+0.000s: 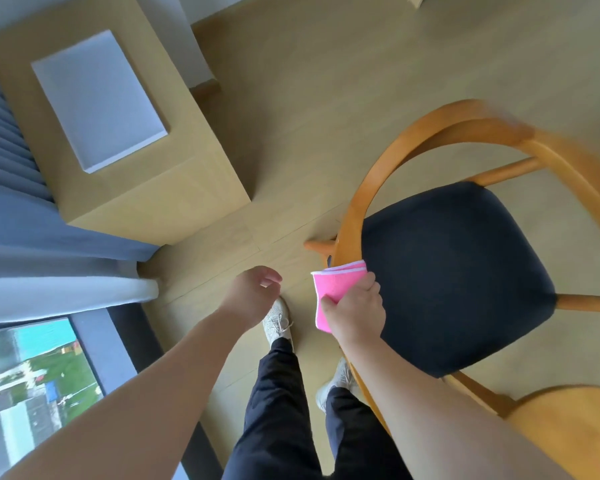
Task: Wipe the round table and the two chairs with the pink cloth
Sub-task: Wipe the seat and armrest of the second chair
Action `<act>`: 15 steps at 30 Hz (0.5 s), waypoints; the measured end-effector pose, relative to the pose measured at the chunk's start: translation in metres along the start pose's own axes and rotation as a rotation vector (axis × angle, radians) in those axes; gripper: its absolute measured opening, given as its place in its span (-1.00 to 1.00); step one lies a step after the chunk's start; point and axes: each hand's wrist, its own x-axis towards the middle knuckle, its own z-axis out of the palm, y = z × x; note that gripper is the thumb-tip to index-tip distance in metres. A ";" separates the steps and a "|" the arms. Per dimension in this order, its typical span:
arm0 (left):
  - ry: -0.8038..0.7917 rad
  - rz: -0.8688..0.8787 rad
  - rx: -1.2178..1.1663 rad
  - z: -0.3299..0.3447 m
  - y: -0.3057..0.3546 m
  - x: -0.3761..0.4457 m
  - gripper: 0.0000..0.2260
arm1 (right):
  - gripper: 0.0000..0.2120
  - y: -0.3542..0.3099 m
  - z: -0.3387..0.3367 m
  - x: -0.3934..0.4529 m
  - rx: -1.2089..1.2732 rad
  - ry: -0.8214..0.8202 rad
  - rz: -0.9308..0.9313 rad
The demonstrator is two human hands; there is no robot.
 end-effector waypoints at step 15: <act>-0.068 0.122 0.107 -0.033 0.057 0.099 -0.85 | -0.57 -0.073 -0.033 0.104 0.140 0.040 0.234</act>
